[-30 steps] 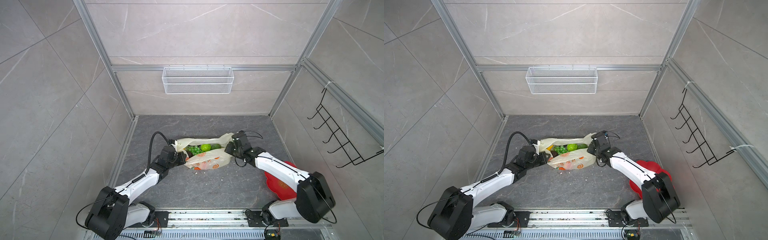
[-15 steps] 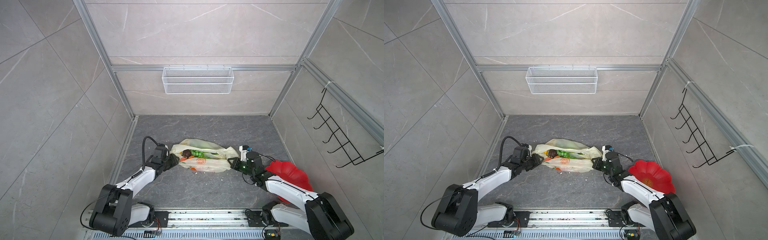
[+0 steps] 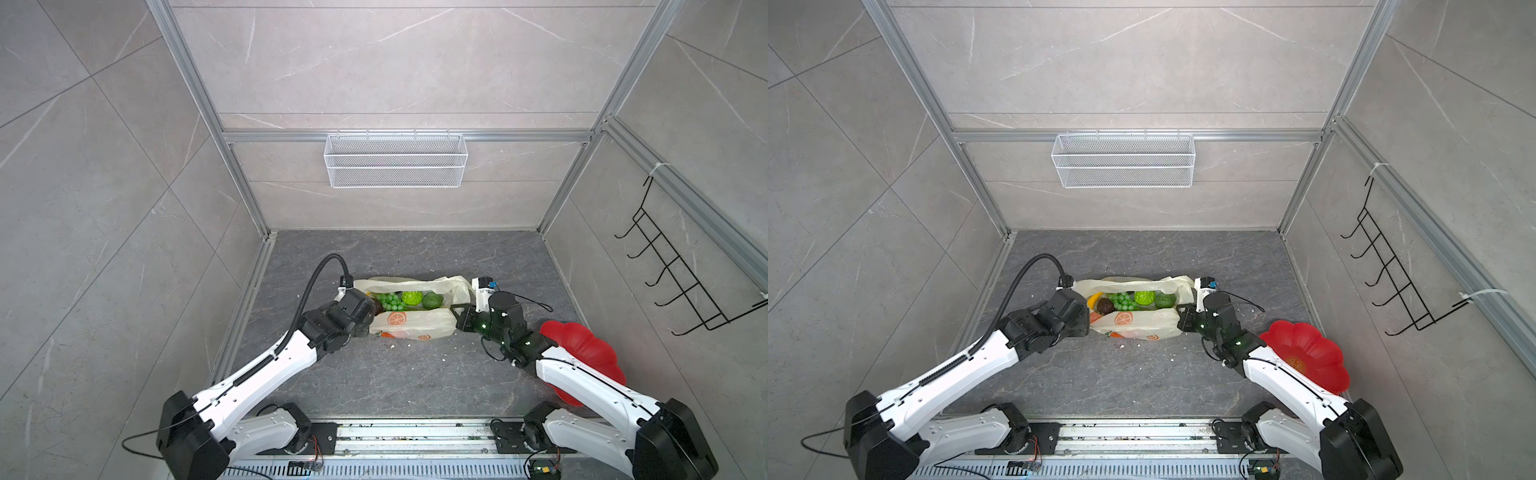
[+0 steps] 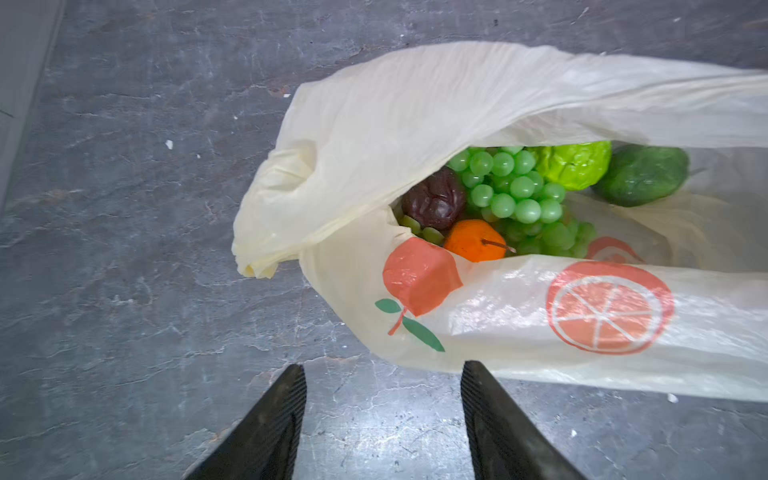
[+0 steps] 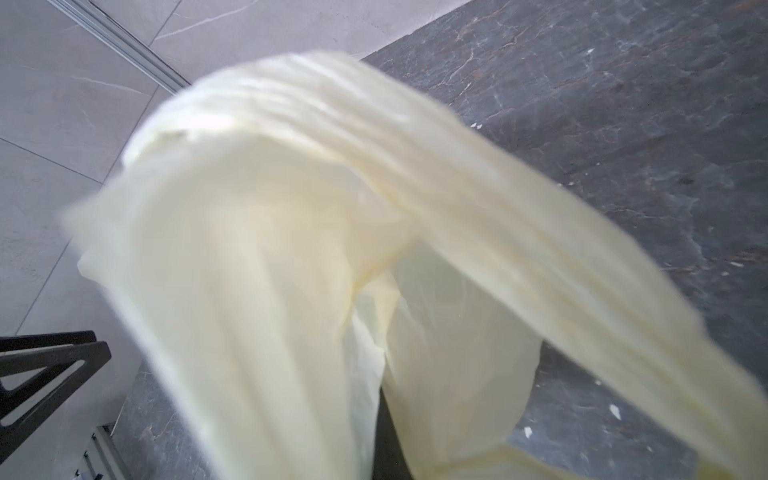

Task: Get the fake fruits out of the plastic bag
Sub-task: 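Pull the bag edges apart with both grippers to widen the opening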

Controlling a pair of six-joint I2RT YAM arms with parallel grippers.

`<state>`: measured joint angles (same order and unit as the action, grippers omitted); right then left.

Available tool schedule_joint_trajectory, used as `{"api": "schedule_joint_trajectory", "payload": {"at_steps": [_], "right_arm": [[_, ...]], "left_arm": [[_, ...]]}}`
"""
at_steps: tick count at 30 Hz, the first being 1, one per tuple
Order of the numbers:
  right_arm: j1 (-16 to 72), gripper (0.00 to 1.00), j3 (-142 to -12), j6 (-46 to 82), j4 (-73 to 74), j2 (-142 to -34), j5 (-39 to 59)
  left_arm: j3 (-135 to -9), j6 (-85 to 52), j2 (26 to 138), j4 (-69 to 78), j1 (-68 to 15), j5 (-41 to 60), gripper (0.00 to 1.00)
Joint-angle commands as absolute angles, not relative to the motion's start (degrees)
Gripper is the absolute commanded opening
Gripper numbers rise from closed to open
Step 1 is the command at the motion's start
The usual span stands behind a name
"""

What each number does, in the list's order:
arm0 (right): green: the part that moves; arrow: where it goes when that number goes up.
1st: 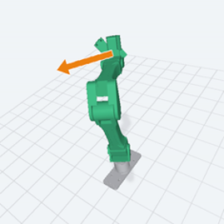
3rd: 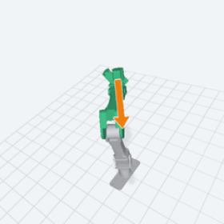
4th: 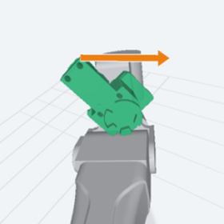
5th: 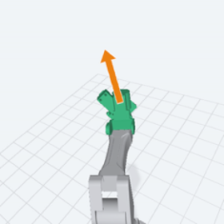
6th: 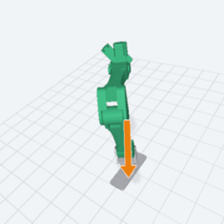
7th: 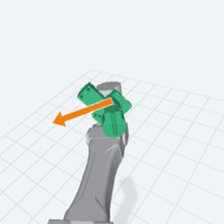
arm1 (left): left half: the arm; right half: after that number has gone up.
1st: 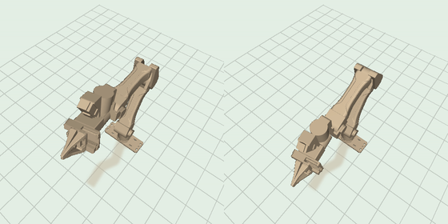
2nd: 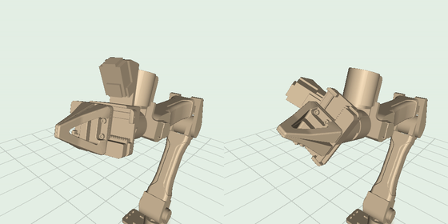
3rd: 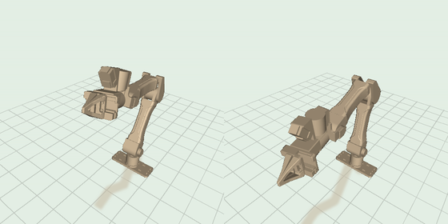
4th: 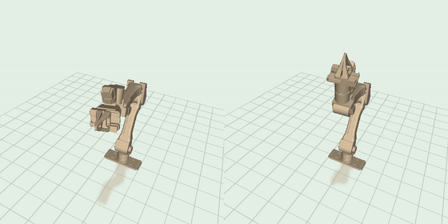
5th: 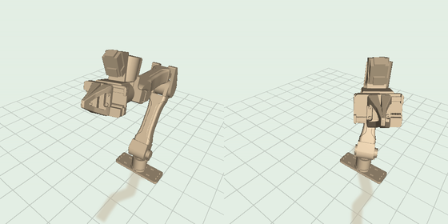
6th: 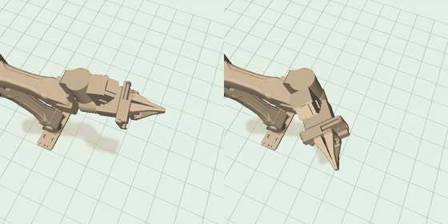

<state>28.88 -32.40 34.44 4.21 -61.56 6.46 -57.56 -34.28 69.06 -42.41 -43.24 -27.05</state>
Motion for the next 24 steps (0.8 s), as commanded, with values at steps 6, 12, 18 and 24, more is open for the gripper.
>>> {"api": "schedule_joint_trajectory", "payload": {"at_steps": [6, 12, 18, 24], "right_arm": [[30.11, 0.0, -34.48, 32.46, 0.28, -57.91, 3.87], [31.12, 0.0, -33.34, 32.7, 1.36, -57.12, 4.43], [32.46, 0.0, -33.28, 32.16, 2.47, -58.29, 4.48], [32.95, 0.0, -33.93, 31.75, 3.22, -59.56, 4.15]], "left_arm": [[-73.94, -37.38, 92.14, -55.97, -41.97, -38.51, 0.63], [-74.45, -40.43, 97.47, -54.21, -38.1, -38.28, 0.74], [-73.19, -39.75, 100.13, -49.11, -35.08, -32.87, 0.81], [-70.58, -37.18, 101.84, -40.05, -32.17, -22.49, 0.76]]}}
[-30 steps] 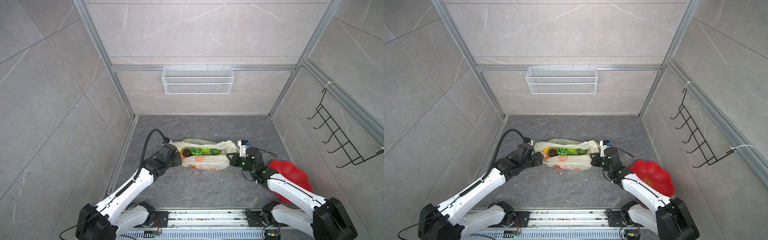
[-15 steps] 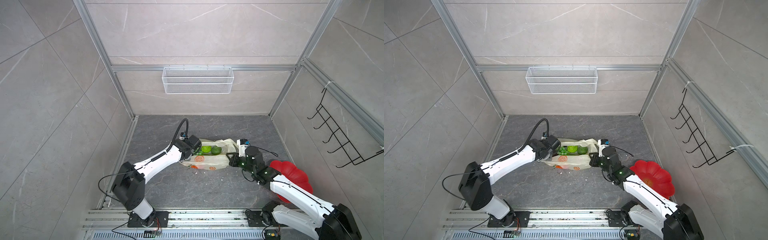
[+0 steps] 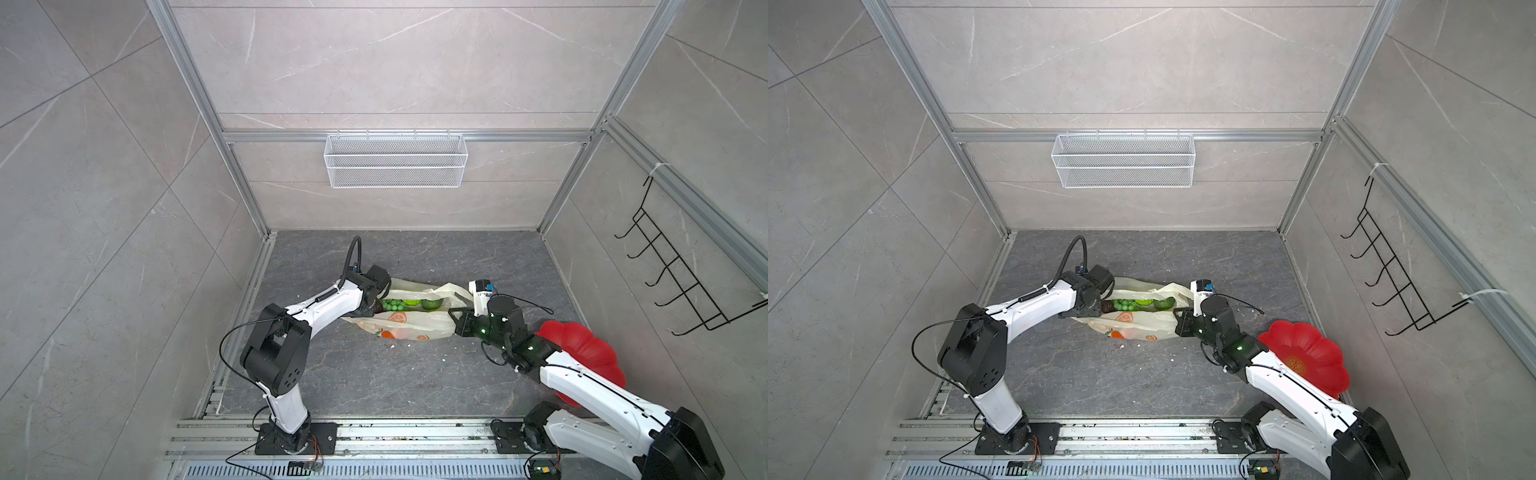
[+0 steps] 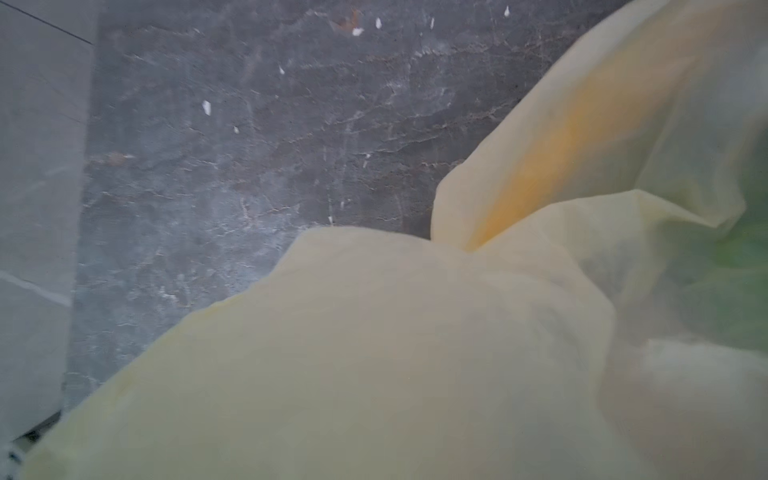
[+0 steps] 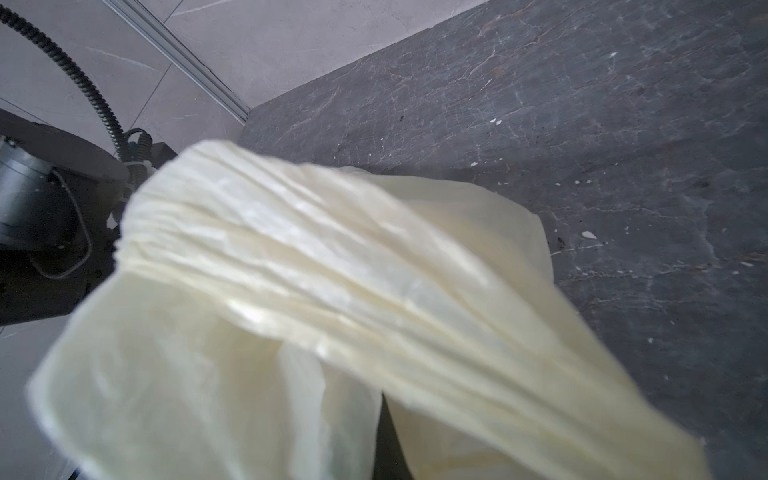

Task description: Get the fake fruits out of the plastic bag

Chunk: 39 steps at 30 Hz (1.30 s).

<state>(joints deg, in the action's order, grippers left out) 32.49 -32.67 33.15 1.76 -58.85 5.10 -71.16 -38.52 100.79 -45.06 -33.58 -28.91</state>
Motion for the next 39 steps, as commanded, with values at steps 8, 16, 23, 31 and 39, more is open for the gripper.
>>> {"api": "schedule_joint_trajectory", "payload": {"at_steps": [8, 16, 23, 31, 39], "right_arm": [[32.9, 0.0, -34.69, 32.34, 0.72, -57.66, -0.83], [16.9, 0.0, -31.39, 38.68, 10.86, -60.54, 18.66], [10.8, 0.0, -35.2, 43.15, 20.05, -73.94, 26.14], [10.78, 0.0, -46.8, 39.54, 9.54, -81.01, 22.6], [19.5, 0.14, -44.98, 32.96, -9.64, -77.85, 10.73]], "left_arm": [[-67.53, -36.68, 101.61, -33.83, -29.0, -16.88, 0.32], [-55.28, -35.57, 90.32, -20.56, -23.06, -7.66, 0.0], [-45.19, -37.73, 75.5, -3.57, -17.89, 2.88, 0.0], [-39.32, -42.66, 73.13, 15.57, -14.39, 14.33, 0.0], [-37.4, -35.6, 75.37, 7.11, -19.27, 11.21, 0.0]]}}
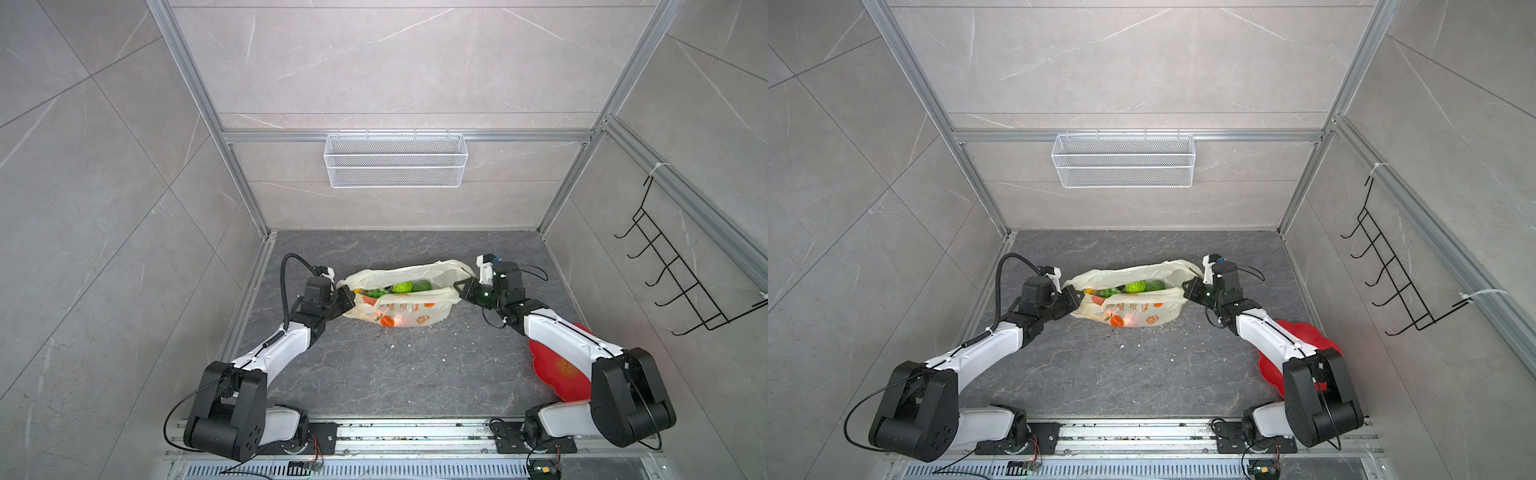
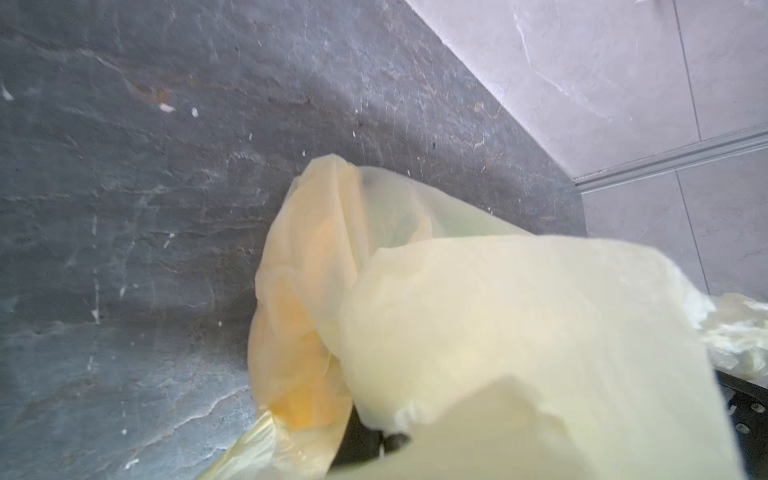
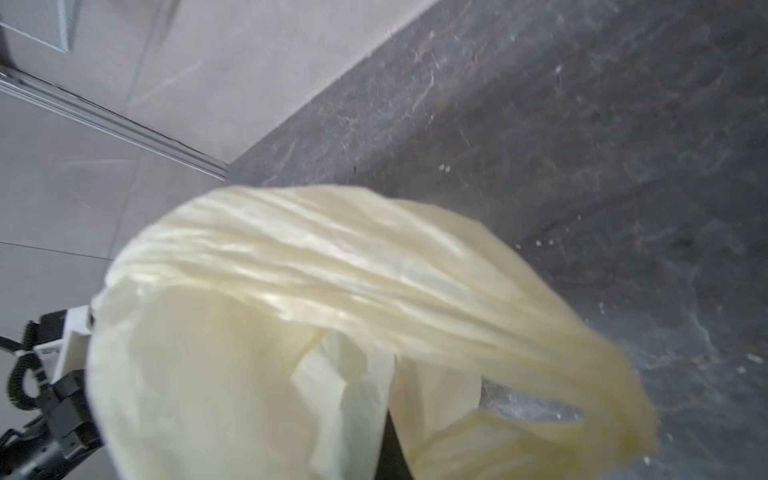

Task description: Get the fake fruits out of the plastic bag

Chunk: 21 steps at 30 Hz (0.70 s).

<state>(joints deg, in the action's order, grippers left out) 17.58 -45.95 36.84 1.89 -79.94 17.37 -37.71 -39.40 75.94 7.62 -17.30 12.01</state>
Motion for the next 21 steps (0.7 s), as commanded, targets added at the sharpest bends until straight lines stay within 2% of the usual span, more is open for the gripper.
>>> {"api": "schedule_joint_trajectory", "payload": {"at_steps": [1, 2, 4, 9, 13, 17, 21], "right_arm": [[20.19, 0.18, -45.21, 32.41, -12.02, -77.32, 9.29], [21.01, 0.25, -45.62, 31.68, -14.55, -76.47, 7.78], [23.94, 0.46, -47.09, 29.88, -20.22, -73.63, 2.25], [31.51, 0.66, -54.45, 26.38, -35.5, -68.45, -12.67], [37.74, 0.69, -60.52, 24.21, -40.53, -67.07, -20.09], [47.25, 0.69, -68.97, 22.55, -41.56, -75.74, -24.66], [49.92, 0.67, -75.3, 22.36, -36.36, -87.34, -18.13]], "left_arm": [[-36.83, -35.04, 75.02, 6.71, -19.71, 11.24, 0.0], [-36.31, -34.69, 74.69, 6.54, -19.73, 11.31, 0.0], [-35.07, -33.91, 73.69, 6.28, -20.03, 10.63, 0.0], [-34.38, -31.73, 72.08, 4.44, -20.28, 9.59, 0.0], [-34.21, -31.11, 70.95, 3.61, -20.34, 8.91, 0.0], [-34.57, -30.58, 70.66, 2.9, -20.4, 8.69, 0.0], [-34.57, -30.69, 70.38, 2.99, -20.44, 8.68, 0.0]]}}
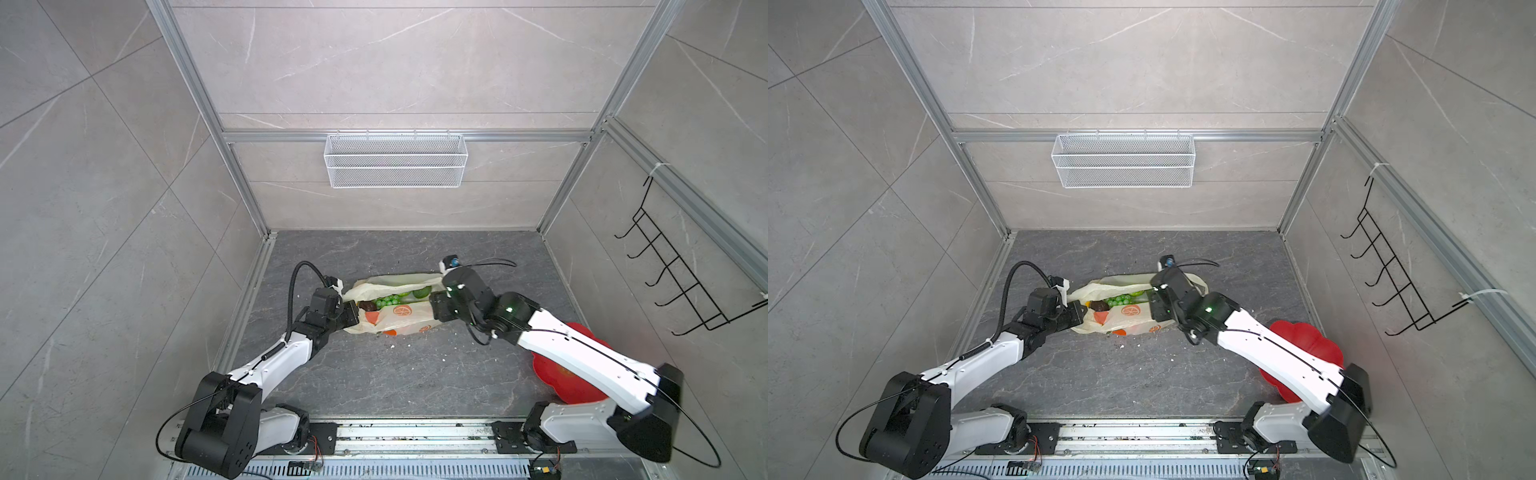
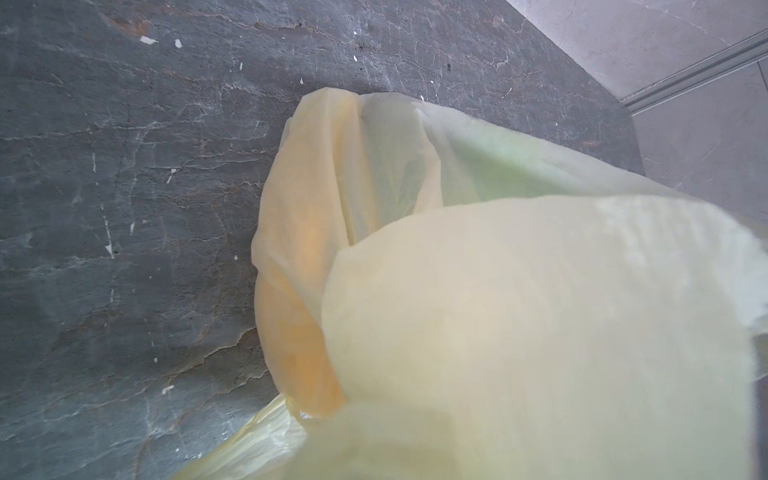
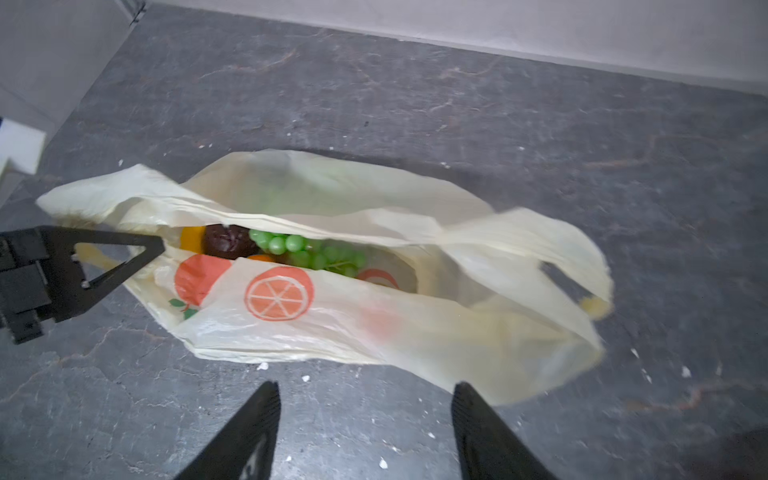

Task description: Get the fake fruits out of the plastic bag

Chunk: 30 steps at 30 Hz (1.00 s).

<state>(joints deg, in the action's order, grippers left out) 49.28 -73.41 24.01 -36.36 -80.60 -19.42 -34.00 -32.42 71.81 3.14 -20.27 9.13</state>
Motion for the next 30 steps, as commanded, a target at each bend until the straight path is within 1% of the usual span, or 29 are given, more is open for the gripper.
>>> {"api": "schedule_joint_trajectory", "payload": {"at_steps": [1, 4, 6, 10, 12, 15, 17, 21, 23, 24, 25, 28, 30], "right_arm": [[49.93, 0.67, -76.31, 22.41, -34.04, -89.92, -16.21], [49.82, 0.66, -82.52, 21.65, -33.3, -98.67, -14.31], [48.74, 0.64, -87.92, 21.53, -34.7, -104.45, -13.72], [44.05, 0.63, -97.7, 21.1, -34.96, -114.37, -10.2], [41.29, 0.62, -106.33, 20.83, -37.83, -121.4, -9.55], [37.1, 0.6, -122.01, 20.65, -41.91, -132.98, -8.34], [34.37, 0.59, -134.49, 20.65, -46.02, -140.97, -5.17], [30.97, 0.58, -165.18, 21.43, -56.61, -159.04, -0.28], [29.92, 0.57, -177.24, 22.55, -62.29, -165.09, 1.11], [29.79, 0.57, -180.57, 22.48, -64.5, -166.28, 1.57], [29.83, 0.56, -181.07, 21.72, -66.09, -165.88, 1.65], [31.29, 0.54, -174.8, 18.47, -67.37, -159.81, 1.34], [33.55, 0.55, -170.35, 15.21, -66.71, -155.06, -0.99]], "left_arm": [[-34.57, -30.75, 70.16, 2.94, -20.48, 8.75, 0.0], [-34.28, -31.1, 69.9, 3.33, -20.59, 9.28, 0.0], [-34.3, -31.01, 70.11, 3.41, -20.69, 10.09, 0.0], [-34.02, -29.94, 70.54, 3.51, -21.49, 10.77, 0.0], [-33.8, -29.25, 70.82, 3.59, -21.86, 10.99, 0.0], [-33.48, -28.14, 71.15, 3.43, -22.23, 10.71, 0.0], [-32.93, -27.81, 70.77, 3.75, -22.49, 10.71, 0.0], [-31.85, -27.44, 69.87, 4.25, -22.54, 10.71, 0.0], [-31.14, -27.8, 69.29, 4.94, -22.51, 10.31, 0.0], [-31.02, -28.03, 69.13, 5.17, -22.54, 10.07, 0.0], [-31.18, -28.27, 69.32, 5.05, -22.5, 9.94, 0.0], [-32.28, -29.06, 70.62, 5.26, -22.5, 9.93, 0.0], [-33.15, -30.1, 71.86, 5.68, -22.5, 9.5, 0.0]]}}
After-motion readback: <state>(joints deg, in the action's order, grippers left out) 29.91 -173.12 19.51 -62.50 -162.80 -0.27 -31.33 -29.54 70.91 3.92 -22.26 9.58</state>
